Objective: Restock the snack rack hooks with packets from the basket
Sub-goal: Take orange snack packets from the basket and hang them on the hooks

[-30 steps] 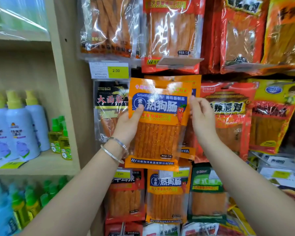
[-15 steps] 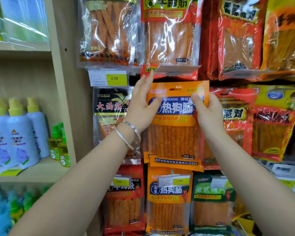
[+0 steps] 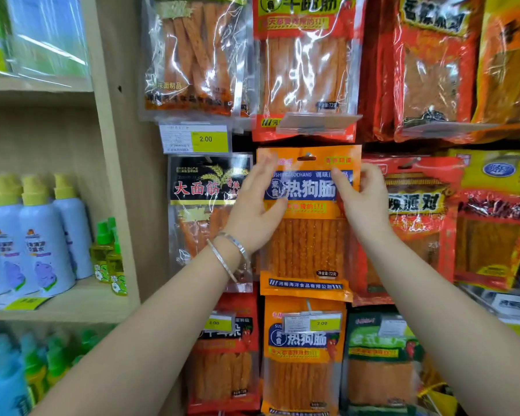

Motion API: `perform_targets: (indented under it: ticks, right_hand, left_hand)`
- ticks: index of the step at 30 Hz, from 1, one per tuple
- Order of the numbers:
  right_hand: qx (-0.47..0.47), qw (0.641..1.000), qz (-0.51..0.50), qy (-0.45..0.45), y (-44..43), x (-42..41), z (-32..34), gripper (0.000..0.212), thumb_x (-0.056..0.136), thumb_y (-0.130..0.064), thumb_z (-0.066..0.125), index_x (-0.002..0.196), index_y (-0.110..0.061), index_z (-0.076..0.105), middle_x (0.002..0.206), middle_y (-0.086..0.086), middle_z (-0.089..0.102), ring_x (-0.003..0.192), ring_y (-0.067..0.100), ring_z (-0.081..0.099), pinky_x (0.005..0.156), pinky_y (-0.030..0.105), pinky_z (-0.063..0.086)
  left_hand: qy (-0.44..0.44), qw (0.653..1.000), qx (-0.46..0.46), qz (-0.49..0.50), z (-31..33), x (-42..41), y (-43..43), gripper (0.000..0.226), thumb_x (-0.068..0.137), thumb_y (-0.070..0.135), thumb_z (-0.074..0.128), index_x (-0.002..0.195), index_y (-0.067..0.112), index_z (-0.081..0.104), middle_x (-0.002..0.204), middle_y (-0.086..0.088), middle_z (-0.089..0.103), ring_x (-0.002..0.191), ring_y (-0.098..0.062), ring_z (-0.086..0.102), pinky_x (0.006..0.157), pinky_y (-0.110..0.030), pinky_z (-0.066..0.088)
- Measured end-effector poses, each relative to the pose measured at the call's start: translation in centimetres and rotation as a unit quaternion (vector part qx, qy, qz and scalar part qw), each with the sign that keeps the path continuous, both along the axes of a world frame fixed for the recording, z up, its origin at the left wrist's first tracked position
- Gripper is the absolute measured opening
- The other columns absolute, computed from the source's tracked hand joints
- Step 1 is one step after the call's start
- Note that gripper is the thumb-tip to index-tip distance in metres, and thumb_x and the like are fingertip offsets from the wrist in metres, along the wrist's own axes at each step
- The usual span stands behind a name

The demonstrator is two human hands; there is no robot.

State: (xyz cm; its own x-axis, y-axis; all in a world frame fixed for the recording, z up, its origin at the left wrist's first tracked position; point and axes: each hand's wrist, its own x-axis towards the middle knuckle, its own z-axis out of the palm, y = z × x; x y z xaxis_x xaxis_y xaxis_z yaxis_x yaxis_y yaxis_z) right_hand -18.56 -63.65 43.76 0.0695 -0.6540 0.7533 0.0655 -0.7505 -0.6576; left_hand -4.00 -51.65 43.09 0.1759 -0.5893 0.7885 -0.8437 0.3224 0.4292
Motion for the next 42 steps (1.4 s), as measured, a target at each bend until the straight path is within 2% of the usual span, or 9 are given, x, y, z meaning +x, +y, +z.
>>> perform_targets:
  ticks: [3, 8, 16, 23, 25, 29, 37, 39, 42]
  right_hand:
    - [-0.097, 0.991, -0.090, 0.031, 0.2, -0.5, -2.0, 0.053, 0.085, -0.020, 0.068, 0.131, -0.014, 0.042, 0.121, -0.002, 0.049, 0.108, 0.013, 0.052, 0.091, 0.030, 0.045]
    - [-0.306, 0.882, -0.240, 0.267, 0.1, -1.4, -7.6, 0.063, 0.077, -0.017, 0.074, 0.134, -0.008, 0.048, 0.141, 0.016, 0.045, 0.131, 0.032, 0.040, 0.105, 0.045, 0.034]
    - [-0.254, 0.842, -0.206, 0.429, -0.8, 0.4, -9.0, 0.082, 0.076, -0.026, 0.077, 0.144, -0.006, 0.035, 0.153, 0.017, 0.025, 0.142, 0.033, 0.022, 0.108, 0.046, 0.034]
    - [-0.185, 0.850, -0.222, 0.440, -0.8, 2.3, -9.1, 0.080, 0.077, -0.017, 0.076, 0.144, -0.007, 0.034, 0.155, 0.015, 0.021, 0.144, 0.032, 0.018, 0.086, 0.043, 0.052]
    - [-0.178, 0.851, -0.220, 0.442, -0.5, 2.1, -9.1, 0.079, 0.077, -0.013, 0.074, 0.144, -0.006, 0.033, 0.155, 0.016, 0.021, 0.144, 0.032, 0.017, 0.092, 0.044, 0.049]
    - [-0.136, 0.864, -0.190, 0.445, 1.4, 0.8, -8.9, 0.064, 0.084, -0.010, 0.062, 0.142, -0.010, 0.037, 0.151, 0.013, 0.029, 0.138, 0.031, 0.030, 0.100, 0.042, 0.039]
    - [-0.003, 0.944, -0.026, 0.328, 13.1, -3.5, -16.4, 0.026, 0.087, -0.011, 0.060, 0.112, -0.011, 0.060, 0.106, 0.002, 0.061, 0.097, 0.015, 0.059, 0.083, 0.027, 0.044]
    - [0.073, 0.946, 0.040, 0.314, 17.3, -4.3, -21.2, 0.020, 0.085, -0.005, 0.061, 0.102, -0.016, 0.061, 0.092, -0.006, 0.060, 0.080, 0.002, 0.057, 0.074, 0.014, 0.043]
    - [0.186, 0.911, 0.125, 0.347, 23.5, -5.2, -28.8, 0.027, 0.083, 0.004, 0.062, 0.101, -0.016, 0.059, 0.091, 0.003, 0.061, 0.074, 0.008, 0.055, 0.072, 0.017, 0.044]
  left_hand:
    - [-0.048, 0.996, 0.059, 0.042, -3.2, 0.7, -0.5, 0.066, 0.092, 0.024, 0.054, 0.149, 0.026, 0.020, 0.158, 0.010, 0.001, 0.144, -0.006, 0.003, 0.114, -0.024, 0.007]
    - [-0.153, 0.978, 0.121, 0.078, -8.6, 1.2, -0.7, 0.073, 0.090, 0.025, 0.052, 0.151, 0.026, 0.011, 0.151, 0.014, -0.023, 0.141, -0.004, -0.010, 0.116, -0.034, 0.015]
    - [-0.180, 0.965, 0.149, 0.116, -9.7, 2.3, -3.0, 0.079, 0.088, 0.029, 0.053, 0.151, 0.018, 0.006, 0.148, 0.005, -0.030, 0.141, -0.011, -0.017, 0.111, -0.036, 0.030]
    - [-0.208, 0.956, 0.175, 0.108, -10.1, 3.3, -4.8, 0.087, 0.084, 0.030, 0.056, 0.151, 0.016, 0.001, 0.152, -0.003, -0.028, 0.146, -0.022, -0.009, 0.109, -0.033, 0.031]
    - [-0.199, 0.960, 0.176, 0.089, -10.1, 3.1, -4.7, 0.088, 0.085, 0.030, 0.056, 0.151, 0.017, 0.000, 0.146, 0.002, -0.034, 0.145, -0.020, -0.011, 0.109, -0.031, 0.030]
    - [-0.129, 0.976, 0.174, 0.030, -10.0, 1.9, -2.7, 0.072, 0.088, 0.026, 0.057, 0.149, 0.017, 0.020, 0.157, 0.000, -0.016, 0.146, -0.017, -0.004, 0.113, -0.026, 0.012]
    - [0.050, 0.986, 0.158, -0.003, -18.2, -0.1, 11.7, 0.040, 0.080, 0.008, 0.053, 0.118, 0.006, 0.062, 0.129, -0.009, 0.051, 0.121, -0.019, 0.045, 0.106, -0.021, 0.027]
    - [0.141, 0.966, 0.217, 0.024, -23.5, -0.3, 16.9, 0.036, 0.082, 0.000, 0.052, 0.117, 0.004, 0.060, 0.116, -0.008, 0.055, 0.108, -0.021, 0.053, 0.099, -0.028, 0.037]
    - [0.276, 0.897, 0.333, 0.090, -31.3, -0.8, 25.7, 0.033, 0.083, -0.012, 0.055, 0.110, 0.005, 0.062, 0.094, -0.013, 0.061, 0.078, -0.024, 0.056, 0.075, -0.024, 0.048]
